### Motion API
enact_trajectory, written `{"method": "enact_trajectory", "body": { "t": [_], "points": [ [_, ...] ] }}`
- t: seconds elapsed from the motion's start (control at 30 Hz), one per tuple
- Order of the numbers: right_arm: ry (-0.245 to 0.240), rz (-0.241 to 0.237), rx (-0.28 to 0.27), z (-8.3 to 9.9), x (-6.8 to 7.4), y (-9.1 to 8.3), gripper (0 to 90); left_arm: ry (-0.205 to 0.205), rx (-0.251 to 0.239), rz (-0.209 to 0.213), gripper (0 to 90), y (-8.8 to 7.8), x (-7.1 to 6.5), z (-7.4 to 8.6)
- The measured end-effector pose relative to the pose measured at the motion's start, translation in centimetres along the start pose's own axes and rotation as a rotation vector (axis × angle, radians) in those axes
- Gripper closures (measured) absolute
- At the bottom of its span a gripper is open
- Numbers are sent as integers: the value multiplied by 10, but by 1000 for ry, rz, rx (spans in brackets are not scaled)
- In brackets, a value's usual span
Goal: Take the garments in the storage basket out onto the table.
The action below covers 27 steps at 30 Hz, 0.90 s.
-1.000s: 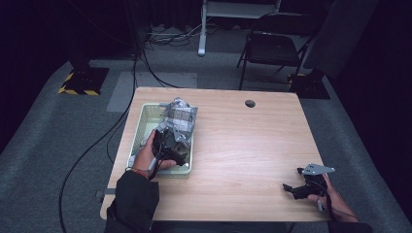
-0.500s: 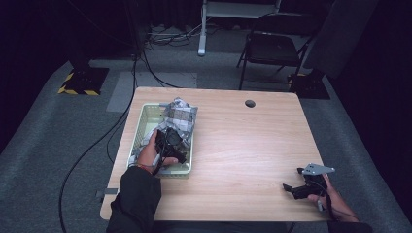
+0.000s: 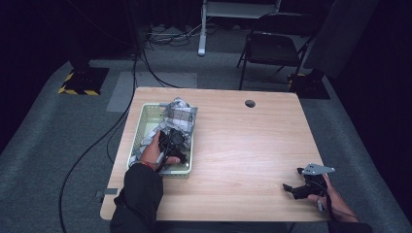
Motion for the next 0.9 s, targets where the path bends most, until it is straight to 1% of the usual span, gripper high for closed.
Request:
{"method": "enact_trajectory", "body": {
  "t": [0.03, 0.07, 0.1, 0.2, 0.23, 0.27, 0.3, 0.37, 0.4, 0.47, 0.5, 0.57, 0.6, 0.63, 0.67, 0.8, 0.83, 0.9],
  "points": [
    [0, 0, 0, 0, 0, 0, 5, -3, 5, 10, 67, 1, 1, 0],
    [0, 0, 0, 0, 0, 0, 5, -3, 5, 10, 70, 1, 1, 0],
    [0, 0, 0, 0, 0, 0, 5, -11, 24, 15, 73, 4, 2, 0],
    [0, 0, 0, 0, 0, 0, 5, -13, 32, 19, 80, 5, 1, 0],
    [0, 0, 0, 0, 0, 0, 5, -8, 49, 26, 87, 7, 0, 0],
    [0, 0, 0, 0, 0, 0, 5, -8, 49, 26, 87, 7, 0, 0],
    [0, 0, 0, 0, 0, 0, 5, -5, 62, 23, 89, 9, 0, 0],
    [0, 0, 0, 0, 0, 0, 5, -10, 78, 22, 97, 10, 0, 0],
    [0, 0, 0, 0, 0, 0, 5, -5, 84, 19, 101, 11, 0, 0],
    [0, 0, 0, 0, 0, 0, 5, -5, 84, 20, 106, 10, 0, 0],
    [0, 0, 0, 0, 0, 0, 5, -11, 80, 18, 135, 10, 0, 0],
    [1, 0, 0, 0, 0, 0, 5, -11, 79, 17, 169, 10, 0, 0],
    [1, 0, 0, 0, 0, 0, 5, -4, 80, 15, 169, 9, 0, 0],
    [0, 0, 0, 0, 0, 0, 5, 5, 81, 12, 226, 8, 2, 1],
    [0, 0, 0, 0, 0, 0, 5, -7, 75, 10, 257, 7, 2, 1],
    [0, 0, 0, 0, 0, 0, 5, -18, 76, -6, 373, 5, 3, 2],
    [0, 0, 0, 0, 0, 0, 5, -28, 71, -13, 373, 4, 4, 2],
    [0, 0, 0, 0, 0, 0, 5, -48, 63, -28, 427, 1, 5, 3]
  ]
}}
Point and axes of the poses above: each handheld gripper's, and its own axes: y roughly forward along the jaws, z roughly out of its underside, x roughly to its left, the point moved 1 cm from there along y, roughly forward along the jaws, and after that the axes turned 10 degrees about y, right-handed, at the moved point
